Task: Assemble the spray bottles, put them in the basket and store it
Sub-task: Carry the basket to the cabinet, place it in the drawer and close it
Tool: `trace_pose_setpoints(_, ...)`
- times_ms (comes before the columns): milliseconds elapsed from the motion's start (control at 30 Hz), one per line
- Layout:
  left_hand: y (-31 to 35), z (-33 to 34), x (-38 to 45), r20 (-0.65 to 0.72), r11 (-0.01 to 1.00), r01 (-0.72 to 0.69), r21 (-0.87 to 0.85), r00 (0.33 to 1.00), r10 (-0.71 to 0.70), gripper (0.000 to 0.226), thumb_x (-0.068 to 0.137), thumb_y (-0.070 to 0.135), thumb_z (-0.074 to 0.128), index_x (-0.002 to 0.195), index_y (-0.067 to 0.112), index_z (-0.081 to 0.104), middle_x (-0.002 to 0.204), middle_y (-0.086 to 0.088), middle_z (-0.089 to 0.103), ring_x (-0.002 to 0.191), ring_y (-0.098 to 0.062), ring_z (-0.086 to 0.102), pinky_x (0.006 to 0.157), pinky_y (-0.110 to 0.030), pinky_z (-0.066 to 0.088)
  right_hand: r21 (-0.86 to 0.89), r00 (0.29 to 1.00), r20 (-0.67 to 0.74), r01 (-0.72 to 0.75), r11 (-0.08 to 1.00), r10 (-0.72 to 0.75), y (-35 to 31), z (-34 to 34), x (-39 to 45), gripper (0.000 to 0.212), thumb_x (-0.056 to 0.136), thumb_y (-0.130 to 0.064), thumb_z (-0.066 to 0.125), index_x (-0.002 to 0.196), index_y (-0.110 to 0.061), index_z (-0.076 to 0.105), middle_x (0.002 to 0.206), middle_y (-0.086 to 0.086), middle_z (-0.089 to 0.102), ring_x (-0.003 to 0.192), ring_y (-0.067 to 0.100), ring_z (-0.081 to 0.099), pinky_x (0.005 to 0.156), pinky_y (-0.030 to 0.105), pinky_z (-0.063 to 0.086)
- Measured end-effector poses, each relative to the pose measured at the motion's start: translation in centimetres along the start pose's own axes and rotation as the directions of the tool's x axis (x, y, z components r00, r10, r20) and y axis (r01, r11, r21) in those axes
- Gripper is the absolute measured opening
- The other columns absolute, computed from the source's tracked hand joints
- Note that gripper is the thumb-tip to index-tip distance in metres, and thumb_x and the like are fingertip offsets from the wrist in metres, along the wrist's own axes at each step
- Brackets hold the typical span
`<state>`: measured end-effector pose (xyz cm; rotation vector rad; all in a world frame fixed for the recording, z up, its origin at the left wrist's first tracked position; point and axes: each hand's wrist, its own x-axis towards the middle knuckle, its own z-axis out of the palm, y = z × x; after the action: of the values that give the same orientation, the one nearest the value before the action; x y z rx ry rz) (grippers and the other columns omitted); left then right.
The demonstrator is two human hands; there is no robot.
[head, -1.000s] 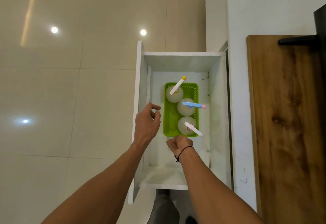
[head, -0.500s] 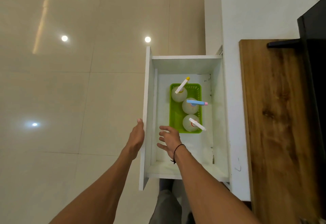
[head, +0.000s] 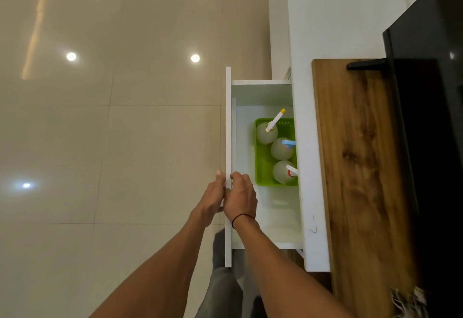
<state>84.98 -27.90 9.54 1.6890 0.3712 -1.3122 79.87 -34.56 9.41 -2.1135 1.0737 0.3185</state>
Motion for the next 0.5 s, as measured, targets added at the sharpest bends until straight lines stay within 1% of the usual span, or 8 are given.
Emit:
trace_pose_setpoints(33,-0.2,0.5,-0.2,0.015,1.000,0.008,-0.030,1.000,-0.007,0.069,0.107,0.068,0.009,0.135,0.038,0.064,0.124,0.007,0.069,0.120,-0.013,0.064,0.100,-0.044,0.054,-0.157,0.995,-0.015,0.094,0.983,-0.098,0.2,-0.3,0.0,0.022,0.104,-0.026,0.055,0.126,-0.020,0.058,0.123,0.005,0.058,0.112,0.025,0.057,0.085,0.038,0.056)
trace_pose_setpoints(100,-0.6,1.5,-0.5,0.031,0.994,0.036,-0.102,0.999,-0.033,0.072,0.102,0.075,0.007,0.122,0.043,0.069,0.129,0.006,0.072,0.121,-0.011,0.065,0.104,-0.048,0.054,-0.382,0.969,0.022,0.234,0.894,-0.244,0.7,-1.1,0.5,0.027,0.106,-0.031,0.053,0.129,-0.020,0.058,0.136,0.009,0.055,0.126,0.028,0.052,0.100,0.040,0.051)
trace_pose_setpoints(167,-0.8,2.6,-0.6,0.029,0.983,0.070,-0.167,0.997,-0.066,0.078,0.099,0.079,0.004,0.114,0.042,0.071,0.133,0.002,0.072,0.118,-0.011,0.065,0.103,-0.048,0.052,-0.513,0.944,0.106,0.322,0.796,-0.313,1.2,-2.2,1.4,0.031,0.108,-0.036,0.049,0.126,-0.018,0.067,0.158,0.014,0.044,0.151,0.037,0.034,0.122,0.051,0.032)
trace_pose_setpoints(200,-0.9,3.1,-0.6,0.026,0.979,0.080,-0.189,0.997,-0.076,0.082,0.097,0.080,0.003,0.118,0.039,0.070,0.136,0.001,0.070,0.118,-0.012,0.064,0.102,-0.047,0.052,-0.570,0.923,0.160,0.376,0.731,-0.350,1.4,-2.8,1.9,0.034,0.108,-0.038,0.048,0.121,-0.017,0.072,0.165,0.014,0.036,0.159,0.039,0.020,0.128,0.056,0.018)
trace_pose_setpoints(267,-0.9,4.4,-0.6,0.027,0.970,0.100,-0.223,0.995,-0.097,0.093,0.096,0.082,0.001,0.139,0.030,0.065,0.145,-0.003,0.066,0.129,-0.017,0.061,0.106,-0.048,0.051,-0.678,0.869,0.282,0.480,0.557,-0.405,2.3,-3.9,2.5,0.037,0.106,-0.041,0.049,0.109,-0.018,0.078,0.171,0.013,0.029,0.163,0.038,0.003,0.129,0.061,0.000)
trace_pose_setpoints(333,-1.0,5.7,-0.6,0.038,0.959,0.117,-0.257,0.993,-0.111,0.099,0.094,0.083,0.000,0.152,0.024,0.055,0.152,-0.007,0.061,0.141,-0.022,0.055,0.115,-0.053,0.048,-0.753,0.838,0.390,0.528,0.391,-0.381,3.3,-4.7,2.6,0.037,0.105,-0.046,0.051,0.107,-0.022,0.079,0.168,0.016,0.036,0.163,0.039,0.001,0.127,0.062,-0.007)
trace_pose_setpoints(400,-1.1,7.0,-0.8,0.050,0.956,0.117,-0.270,0.993,-0.107,0.101,0.093,0.085,0.001,0.156,0.023,0.050,0.157,-0.008,0.056,0.149,-0.025,0.048,0.120,-0.056,0.043,-0.803,0.826,0.461,0.544,0.244,-0.325,4.2,-5.5,2.4,0.039,0.103,-0.052,0.051,0.114,-0.026,0.077,0.164,0.019,0.041,0.163,0.042,0.004,0.126,0.064,-0.010)
trace_pose_setpoints(500,-1.1,9.3,-1.1,0.072,0.955,0.099,-0.280,0.994,-0.082,0.099,0.091,0.087,0.004,0.160,0.027,0.044,0.164,-0.004,0.048,0.156,-0.024,0.038,0.125,-0.056,0.036,-0.837,0.812,0.516,0.546,0.042,-0.272,5.9,-6.5,2.2,0.052,0.103,-0.056,0.047,0.141,-0.025,0.061,0.166,0.021,0.035,0.162,0.045,0.002,0.125,0.066,-0.013)
